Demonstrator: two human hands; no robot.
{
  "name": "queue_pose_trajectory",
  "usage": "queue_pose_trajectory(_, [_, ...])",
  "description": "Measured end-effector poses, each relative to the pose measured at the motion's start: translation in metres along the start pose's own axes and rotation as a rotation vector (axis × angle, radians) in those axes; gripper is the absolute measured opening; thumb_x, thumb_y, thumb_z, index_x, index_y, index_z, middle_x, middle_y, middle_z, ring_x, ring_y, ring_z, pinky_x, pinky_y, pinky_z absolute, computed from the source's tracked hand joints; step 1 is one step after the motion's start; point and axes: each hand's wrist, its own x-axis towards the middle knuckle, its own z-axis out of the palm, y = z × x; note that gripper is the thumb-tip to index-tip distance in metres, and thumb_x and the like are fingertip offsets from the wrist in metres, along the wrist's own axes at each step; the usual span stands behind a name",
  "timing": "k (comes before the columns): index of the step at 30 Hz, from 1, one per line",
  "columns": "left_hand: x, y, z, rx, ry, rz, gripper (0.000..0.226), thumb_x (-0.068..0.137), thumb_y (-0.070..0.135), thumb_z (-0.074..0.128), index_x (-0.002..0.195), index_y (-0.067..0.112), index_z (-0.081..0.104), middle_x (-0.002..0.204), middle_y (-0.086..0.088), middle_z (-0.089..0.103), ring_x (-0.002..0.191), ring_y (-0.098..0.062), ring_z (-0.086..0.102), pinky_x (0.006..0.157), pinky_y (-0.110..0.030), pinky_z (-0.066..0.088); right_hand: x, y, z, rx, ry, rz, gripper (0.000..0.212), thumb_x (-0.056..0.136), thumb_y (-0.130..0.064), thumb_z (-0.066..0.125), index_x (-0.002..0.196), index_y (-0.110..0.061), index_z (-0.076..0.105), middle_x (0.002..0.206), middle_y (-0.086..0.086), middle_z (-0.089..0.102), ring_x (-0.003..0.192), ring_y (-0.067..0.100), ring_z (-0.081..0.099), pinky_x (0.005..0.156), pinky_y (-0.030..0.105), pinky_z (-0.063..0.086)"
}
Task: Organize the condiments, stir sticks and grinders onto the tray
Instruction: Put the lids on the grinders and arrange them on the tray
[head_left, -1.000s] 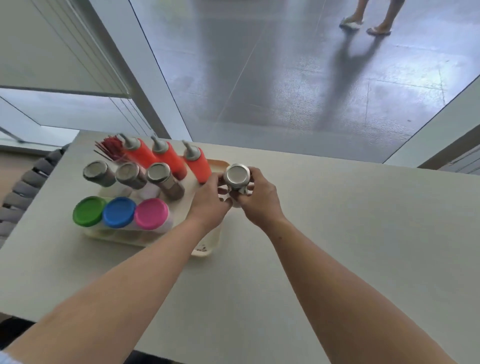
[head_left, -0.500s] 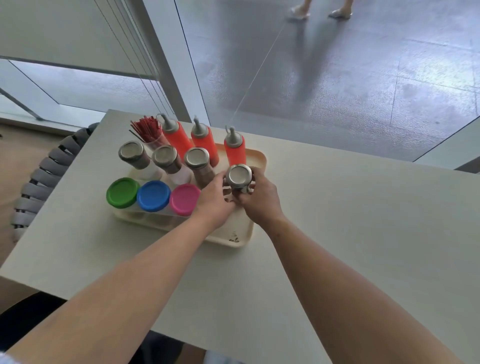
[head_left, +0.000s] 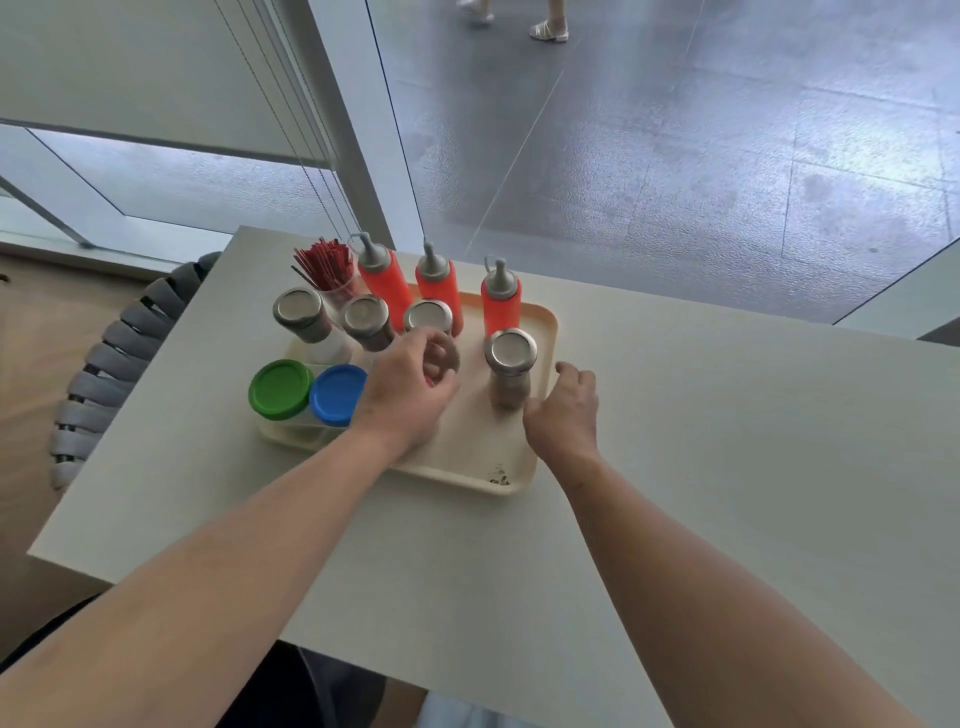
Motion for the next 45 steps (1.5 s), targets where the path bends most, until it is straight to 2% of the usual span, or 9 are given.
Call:
queue_pose_trajectory(7, [-0.001,-0.048,-0.064,0.152,0.135,0.083,0.016,0.088,0.029,0.073,0.099,0.019,0.070,0.082,0.009,0.069,0.069,-0.008,0.065,0.070,-0.030,0.058,-0.006,0.007,0.024,-0.128,-0.031,0.150,0.035,0.092,-0.005,0.049,0.127,-0.006,0.044,0.129,0.014,0.039,0.115,0.038,0.050,0.086,0.037,0.042])
queue_pose_trajectory(13, [-0.005,-0.099,-0.113,0.265,0.294,0.011,0.014,0.092,0.032,0.069,0.092,0.018,0.071,0.080,0.002,0.072,0.068,-0.021,0.064,0.068,-0.035,0.055,-0.003,0.015,0.041,-0.129,0.017,0.125,0.053,0.086,0.000,0.048,0.137,-0.013,0.043,0.122,0.012,0.051,0.111,0.035,0.055,0.089,0.038,0.046])
queue_pose_trajectory(20, [-0.012,-0.164,-0.145,0.164,0.429,-0.422,0.037,0.094,0.049,0.049,0.099,0.020,0.070,0.092,-0.001,0.074,0.089,-0.027,0.065,0.082,-0.041,0.054,0.020,0.019,0.042,-0.171,0.074,0.055,0.057,0.081,0.003,0.049,0.136,-0.013,0.048,0.114,0.016,0.054,0.107,0.038,0.055,0.086,0.037,0.045])
queue_pose_trajectory(25, [-0.023,-0.209,-0.142,0.040,0.284,-0.743,0.034,0.092,0.051,0.044,0.103,0.024,0.063,0.099,-0.001,0.073,0.093,-0.030,0.067,0.089,-0.044,0.054,0.047,0.020,0.034,-0.211,0.025,-0.027,0.060,0.082,0.004,0.052,0.138,-0.016,0.049,0.106,0.015,0.052,0.105,0.040,0.055,0.078,0.030,0.034])
queue_pose_trajectory(30, [-0.022,-0.217,-0.118,-0.171,0.054,-0.801,0.023,0.102,0.036,0.055,0.115,0.019,0.063,0.100,-0.009,0.073,0.077,-0.026,0.070,0.072,-0.041,0.059,0.071,0.021,0.024,-0.200,-0.025,-0.091,0.062,0.081,0.004,0.051,0.138,-0.020,0.052,0.095,0.011,0.047,0.095,0.034,0.052,0.074,0.029,0.031])
queue_pose_trajectory(35, [-0.003,-0.214,-0.093,-0.083,-0.077,-0.714,0.019,0.096,0.017,0.064,0.115,0.022,0.067,0.092,-0.008,0.072,0.075,-0.028,0.069,0.069,-0.038,0.059,0.095,0.019,0.019,-0.260,-0.095,-0.124,0.066,0.093,-0.008,0.046,0.156,-0.022,0.033,0.132,0.018,0.055,0.126,0.036,0.050,0.098,0.037,0.039])
queue_pose_trajectory(37, [0.005,-0.216,-0.087,-0.021,-0.102,-0.680,0.026,0.093,0.014,0.064,0.118,0.021,0.067,0.097,-0.008,0.072,0.089,-0.031,0.069,0.081,-0.041,0.057,0.100,0.017,0.018,-0.275,-0.085,-0.157,0.053,0.096,-0.013,0.043,0.148,-0.022,0.041,0.141,0.013,0.055,0.128,0.034,0.051,0.099,0.041,0.040])
queue_pose_trajectory(40, [0.015,-0.215,-0.083,0.036,-0.105,-0.646,0.029,0.091,0.008,0.062,0.119,0.016,0.066,0.088,-0.005,0.066,0.087,-0.032,0.063,0.083,-0.042,0.051,0.108,0.016,0.021,-0.357,-0.029,-0.185,0.016,0.097,-0.025,0.033,0.107,-0.029,0.046,0.117,0.008,0.066,0.104,0.035,0.060,0.077,0.042,0.043])
queue_pose_trajectory(45, [0.025,-0.215,-0.077,0.096,-0.090,-0.644,0.019,0.095,0.019,0.051,0.112,0.018,0.059,0.089,-0.010,0.064,0.081,-0.031,0.060,0.081,-0.045,0.051,0.118,0.017,0.029,-0.497,0.063,-0.177,0.015,0.102,-0.035,0.028,0.102,-0.025,0.039,0.104,0.012,0.069,0.091,0.039,0.062,0.070,0.040,0.037])
